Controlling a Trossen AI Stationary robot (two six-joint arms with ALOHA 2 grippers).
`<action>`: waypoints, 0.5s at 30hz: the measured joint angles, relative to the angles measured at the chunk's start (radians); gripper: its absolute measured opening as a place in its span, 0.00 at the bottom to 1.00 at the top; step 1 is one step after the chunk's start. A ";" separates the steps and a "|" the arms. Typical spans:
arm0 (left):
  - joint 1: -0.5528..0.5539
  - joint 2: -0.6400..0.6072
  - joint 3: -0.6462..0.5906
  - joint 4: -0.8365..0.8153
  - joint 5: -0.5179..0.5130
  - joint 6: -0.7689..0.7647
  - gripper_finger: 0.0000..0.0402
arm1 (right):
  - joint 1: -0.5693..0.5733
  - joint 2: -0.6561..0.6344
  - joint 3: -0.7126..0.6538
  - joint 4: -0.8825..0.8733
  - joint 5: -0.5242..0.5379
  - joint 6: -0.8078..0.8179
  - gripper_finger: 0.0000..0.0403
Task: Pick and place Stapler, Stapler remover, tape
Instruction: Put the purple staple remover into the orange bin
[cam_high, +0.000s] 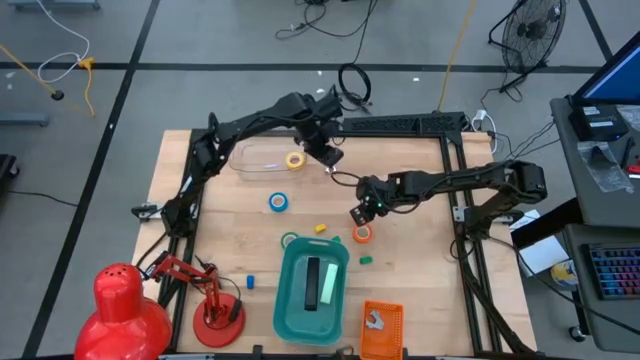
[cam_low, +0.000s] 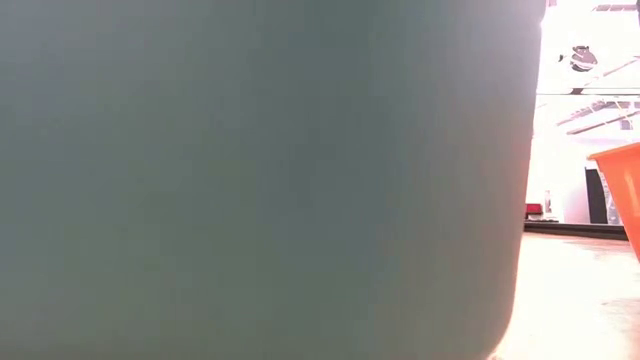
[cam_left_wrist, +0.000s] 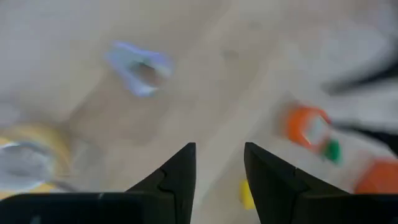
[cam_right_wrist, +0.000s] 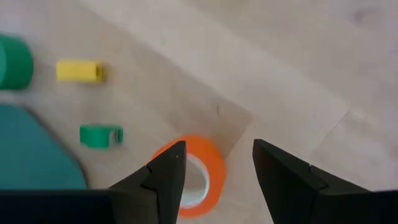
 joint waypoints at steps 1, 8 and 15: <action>-0.012 -0.014 0.000 -0.022 0.032 0.031 0.34 | -0.009 0.000 0.000 0.012 0.006 0.000 0.44; -0.074 -0.227 0.000 -0.062 -0.018 0.138 0.34 | -0.132 -0.002 0.000 0.156 0.004 -0.038 0.44; -0.112 -0.452 0.000 -0.012 -0.187 0.042 0.34 | -0.295 0.001 0.000 0.254 -0.036 -0.114 0.43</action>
